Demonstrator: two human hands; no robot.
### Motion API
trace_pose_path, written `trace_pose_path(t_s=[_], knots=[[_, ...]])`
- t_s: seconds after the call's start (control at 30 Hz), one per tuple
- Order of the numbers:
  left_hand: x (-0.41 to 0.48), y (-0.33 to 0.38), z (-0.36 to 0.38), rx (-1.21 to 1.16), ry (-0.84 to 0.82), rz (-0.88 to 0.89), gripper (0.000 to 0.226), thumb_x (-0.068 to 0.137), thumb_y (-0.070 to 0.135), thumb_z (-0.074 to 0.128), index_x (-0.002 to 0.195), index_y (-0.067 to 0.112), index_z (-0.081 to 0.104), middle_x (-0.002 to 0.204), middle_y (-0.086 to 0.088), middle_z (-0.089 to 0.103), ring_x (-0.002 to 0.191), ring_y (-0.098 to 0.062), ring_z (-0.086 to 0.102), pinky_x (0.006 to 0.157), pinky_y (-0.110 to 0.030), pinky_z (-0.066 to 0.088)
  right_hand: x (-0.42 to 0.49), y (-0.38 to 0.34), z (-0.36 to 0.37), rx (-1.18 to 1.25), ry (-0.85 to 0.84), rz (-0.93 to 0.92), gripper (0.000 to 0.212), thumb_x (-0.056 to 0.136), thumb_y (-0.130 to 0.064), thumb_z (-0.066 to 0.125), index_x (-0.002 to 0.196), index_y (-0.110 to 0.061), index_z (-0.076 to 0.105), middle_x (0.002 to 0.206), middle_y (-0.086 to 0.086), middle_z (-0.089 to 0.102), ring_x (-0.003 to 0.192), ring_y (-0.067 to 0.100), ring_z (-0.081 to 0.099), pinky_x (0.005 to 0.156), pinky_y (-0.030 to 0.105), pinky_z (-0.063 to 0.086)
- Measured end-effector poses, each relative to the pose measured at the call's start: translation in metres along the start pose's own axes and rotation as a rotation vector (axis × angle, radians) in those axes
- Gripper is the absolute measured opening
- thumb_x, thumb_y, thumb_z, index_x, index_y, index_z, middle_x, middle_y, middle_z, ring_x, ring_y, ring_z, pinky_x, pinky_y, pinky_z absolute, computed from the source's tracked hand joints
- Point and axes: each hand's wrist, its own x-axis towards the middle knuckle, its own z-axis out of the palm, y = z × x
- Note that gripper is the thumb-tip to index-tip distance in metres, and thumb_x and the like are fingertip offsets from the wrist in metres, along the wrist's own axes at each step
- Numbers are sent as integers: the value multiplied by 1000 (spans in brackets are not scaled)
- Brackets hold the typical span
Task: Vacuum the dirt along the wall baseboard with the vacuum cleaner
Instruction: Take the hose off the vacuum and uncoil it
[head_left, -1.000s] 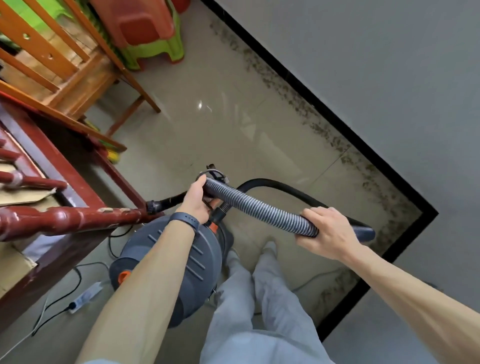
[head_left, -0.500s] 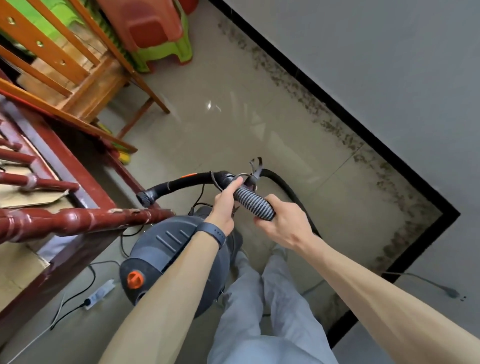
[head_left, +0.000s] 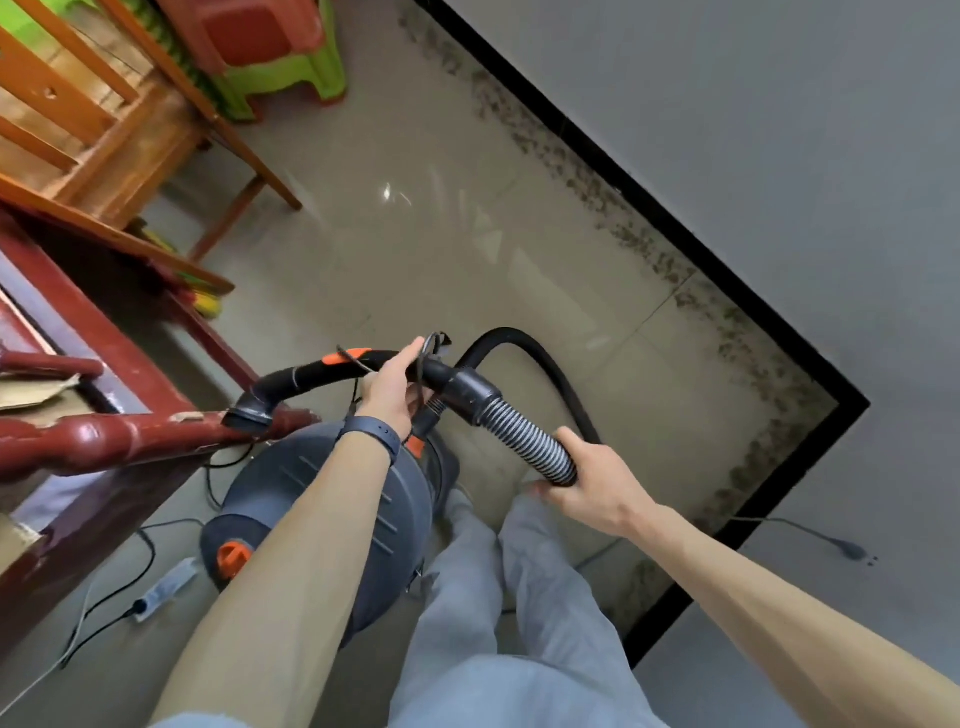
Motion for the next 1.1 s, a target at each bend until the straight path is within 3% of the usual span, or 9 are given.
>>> trace_pose_path(t_s=[0.17, 0.3, 0.4, 0.57, 0.7, 0.8, 0.93, 1.03, 1.1], knots=[[-21, -20, 16, 329, -131, 106, 78, 63, 37, 89, 124, -3, 62, 111, -18, 72, 101, -32, 71, 98, -49, 53, 58, -52, -11, 712, -248, 271, 62, 69, -62, 85, 108, -19, 64, 82, 1, 73, 71, 18, 68, 60, 34, 56], [-30, 11, 10, 854, -360, 210, 48, 75, 60, 75, 98, 18, 77, 95, 0, 77, 69, -18, 72, 70, -25, 58, 76, -58, -13, 691, -127, 290, 42, 74, -61, 82, 92, -24, 72, 76, -1, 70, 63, 12, 64, 51, 27, 51], [-16, 55, -10, 1170, -394, 261, 34, 82, 53, 73, 72, 21, 77, 80, 7, 76, 46, -5, 52, 45, -13, 41, 68, -44, -13, 398, -23, 203, 32, 73, -54, 81, 95, -36, 68, 73, -7, 67, 59, 9, 63, 51, 30, 55], [22, 108, -44, 689, 79, 320, 36, 86, 36, 76, 64, 13, 59, 57, 0, 53, 42, -14, 34, 45, -23, 34, 41, -14, -16, 537, 96, 58, 36, 71, -48, 81, 103, -33, 70, 59, -8, 58, 46, 11, 48, 48, 28, 45], [44, 129, -61, 249, 133, 297, 22, 93, 22, 70, 78, 12, 58, 67, 0, 54, 38, -8, 42, 41, -19, 41, 44, -1, -22, 776, 214, 89, 32, 71, -40, 83, 93, -20, 73, 63, 8, 57, 48, 21, 45, 46, 32, 39], [58, 136, -66, 215, 120, 307, 13, 92, 10, 68, 91, 9, 55, 75, -3, 52, 38, -6, 44, 43, -20, 42, 60, -7, -26, 840, 187, 80, 27, 71, -38, 84, 83, -17, 69, 67, 15, 58, 50, 24, 44, 45, 31, 37], [77, 151, -84, 325, 325, 460, 55, 89, -11, 59, 139, 6, 47, 115, -14, 55, 62, -14, 51, 53, -20, 41, 80, -2, -52, 824, -3, 35, 27, 72, -34, 80, 78, -12, 65, 66, 18, 60, 43, 22, 42, 42, 27, 37], [99, 172, -106, 192, 482, 523, 42, 95, -3, 48, 134, 12, 53, 92, -3, 60, 64, -10, 53, 61, -22, 48, 92, 2, -67, 766, -32, 38, 27, 68, -33, 79, 77, -11, 67, 65, 15, 59, 47, 22, 41, 42, 26, 37], [115, 179, -125, 124, 466, 426, 26, 99, 2, 40, 110, 16, 59, 88, -3, 61, 65, -5, 55, 78, -24, 53, 99, 1, -71, 772, -25, 58, 30, 67, -35, 79, 76, -10, 65, 65, 16, 58, 47, 22, 40, 42, 26, 37]])
